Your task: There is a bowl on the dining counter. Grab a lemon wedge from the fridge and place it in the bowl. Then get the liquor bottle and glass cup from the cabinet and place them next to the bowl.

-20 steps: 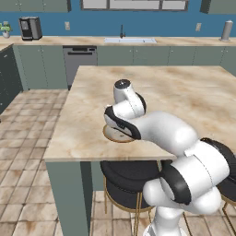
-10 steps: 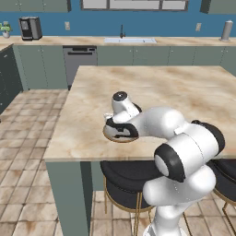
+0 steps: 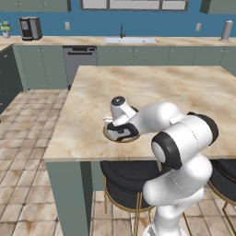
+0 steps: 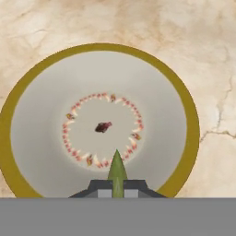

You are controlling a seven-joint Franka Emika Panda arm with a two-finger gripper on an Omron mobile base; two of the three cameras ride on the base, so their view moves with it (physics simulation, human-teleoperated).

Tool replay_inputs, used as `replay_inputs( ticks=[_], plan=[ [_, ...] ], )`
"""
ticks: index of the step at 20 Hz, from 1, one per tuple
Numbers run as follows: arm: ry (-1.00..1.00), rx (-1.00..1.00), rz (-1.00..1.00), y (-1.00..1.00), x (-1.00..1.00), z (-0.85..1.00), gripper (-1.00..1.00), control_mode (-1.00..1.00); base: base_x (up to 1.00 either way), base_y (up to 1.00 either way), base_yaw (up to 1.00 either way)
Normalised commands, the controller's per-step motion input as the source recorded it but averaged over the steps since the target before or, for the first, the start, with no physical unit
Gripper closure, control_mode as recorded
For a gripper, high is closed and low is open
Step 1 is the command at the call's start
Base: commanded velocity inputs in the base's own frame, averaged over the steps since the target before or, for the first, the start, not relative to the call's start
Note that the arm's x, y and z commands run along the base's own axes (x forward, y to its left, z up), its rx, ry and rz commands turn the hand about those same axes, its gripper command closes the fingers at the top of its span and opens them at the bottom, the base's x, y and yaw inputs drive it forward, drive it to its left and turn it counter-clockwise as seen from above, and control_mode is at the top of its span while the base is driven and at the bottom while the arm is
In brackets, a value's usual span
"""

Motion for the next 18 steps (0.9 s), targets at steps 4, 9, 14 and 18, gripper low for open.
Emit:
replay_inputs(
  ticks=[4,9,14,18],
  plan=[
    [0.0,0.0,-0.05,-0.03,0.39,-0.13,1.0,-1.0,0.0,0.0,0.0],
    [0.0,0.0,-0.05,-0.11,0.42,-0.18,1.0,-1.0,0.0,0.0,0.0],
    [0.0,0.0,-0.03,0.0,0.09,-0.27,1.0,-1.0,0.0,0.0,0.0],
    [0.0,0.0,-0.03,0.0,0.01,-0.31,-1.0,-1.0,0.0,0.0,0.0]
  ],
)
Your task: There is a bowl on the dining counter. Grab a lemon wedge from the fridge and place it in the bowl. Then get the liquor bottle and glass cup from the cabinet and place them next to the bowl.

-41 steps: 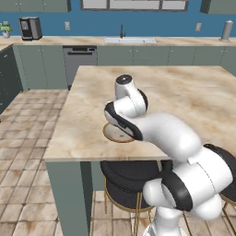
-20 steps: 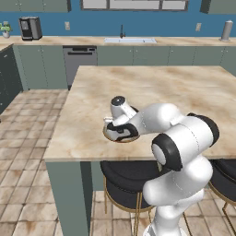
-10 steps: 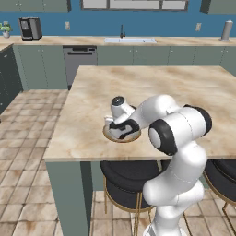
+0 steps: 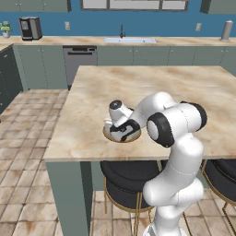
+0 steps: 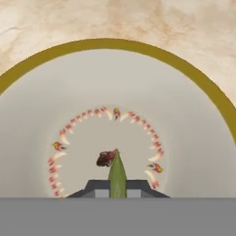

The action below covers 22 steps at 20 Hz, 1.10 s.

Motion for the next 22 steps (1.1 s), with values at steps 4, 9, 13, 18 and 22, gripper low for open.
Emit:
replay_inputs(
  ticks=[4,9,13,18,22],
  plan=[
    [0.0,0.0,-0.04,0.0,0.05,-0.12,-1.0,-1.0,0.0,0.0,0.0],
    [-0.01,0.0,-0.05,-0.01,0.05,0.01,-1.0,-1.0,0.0,0.0,0.0],
    [-0.21,0.03,-0.02,0.0,-0.23,0.72,-1.0,-1.0,0.0,0.0,0.0],
    [-0.29,0.1,0.0,0.0,-0.49,1.0,-1.0,-1.0,0.0,0.0,0.0],
    [-0.11,0.1,0.0,0.0,-0.45,1.0,-1.0,-1.0,0.0,0.0,0.0]
  ],
)
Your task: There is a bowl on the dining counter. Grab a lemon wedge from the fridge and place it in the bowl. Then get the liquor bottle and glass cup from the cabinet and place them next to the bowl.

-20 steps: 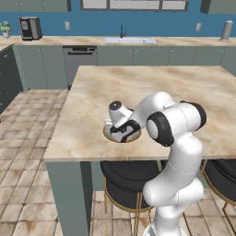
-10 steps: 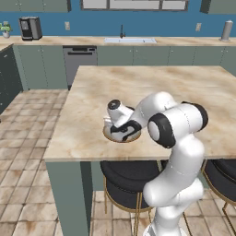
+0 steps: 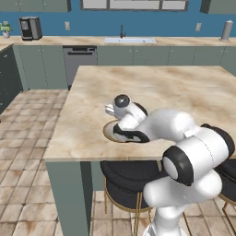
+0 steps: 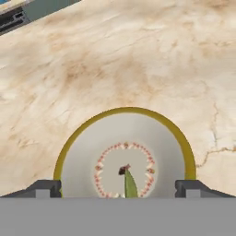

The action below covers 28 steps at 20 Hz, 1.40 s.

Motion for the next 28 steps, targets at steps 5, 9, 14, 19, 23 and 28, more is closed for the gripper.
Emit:
replay_inputs(
  ticks=[5,9,14,19,23,28],
  plan=[
    [0.01,0.07,0.0,0.06,-0.21,1.0,-1.0,-1.0,0.0,0.0,0.0],
    [0.11,0.04,0.0,0.14,-0.07,1.0,-1.0,-1.0,0.0,0.0,0.0],
    [0.14,0.0,0.0,0.03,-0.2,1.0,-1.0,-1.0,0.0,0.0,0.0],
    [0.21,-0.01,0.0,-0.03,-0.58,1.0,-1.0,-1.0,0.0,0.0,0.0],
    [0.29,-0.08,0.0,-0.16,-0.77,0.7,-1.0,-1.0,0.0,0.0,0.0],
    [0.3,-0.13,0.0,-0.36,-0.88,0.18,-1.0,-1.0,0.0,0.0,0.0]
  ],
)
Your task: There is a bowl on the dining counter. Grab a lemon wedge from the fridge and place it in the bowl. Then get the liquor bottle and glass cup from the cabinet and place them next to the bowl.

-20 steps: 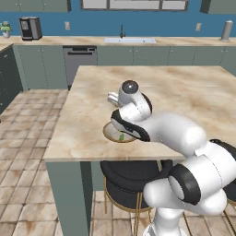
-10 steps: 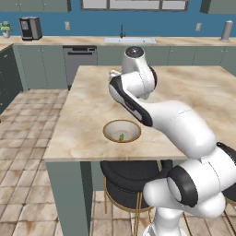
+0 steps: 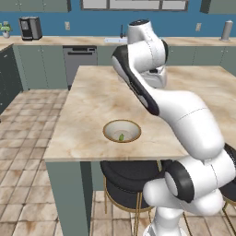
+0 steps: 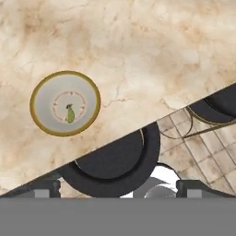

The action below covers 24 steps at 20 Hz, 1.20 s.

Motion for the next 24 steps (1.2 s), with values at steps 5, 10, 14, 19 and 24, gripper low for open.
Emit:
replay_inputs(
  ticks=[5,10,14,19,24],
  plan=[
    [0.28,-0.13,0.0,-0.62,-0.9,-0.04,-1.0,-1.0,0.0,0.0,0.0],
    [0.13,-0.08,0.0,-0.49,-0.97,-0.23,-1.0,-1.0,0.0,0.0,0.0],
    [0.0,-0.01,0.0,-0.09,-0.91,-0.15,-1.0,-1.0,0.0,0.0,0.0],
    [-0.03,0.0,0.0,0.0,-0.8,-0.07,-1.0,-1.0,0.0,0.0,0.0],
    [0.0,0.02,0.1,-0.02,-0.58,-0.03,-1.0,-1.0,0.0,0.0,0.0]
  ],
)
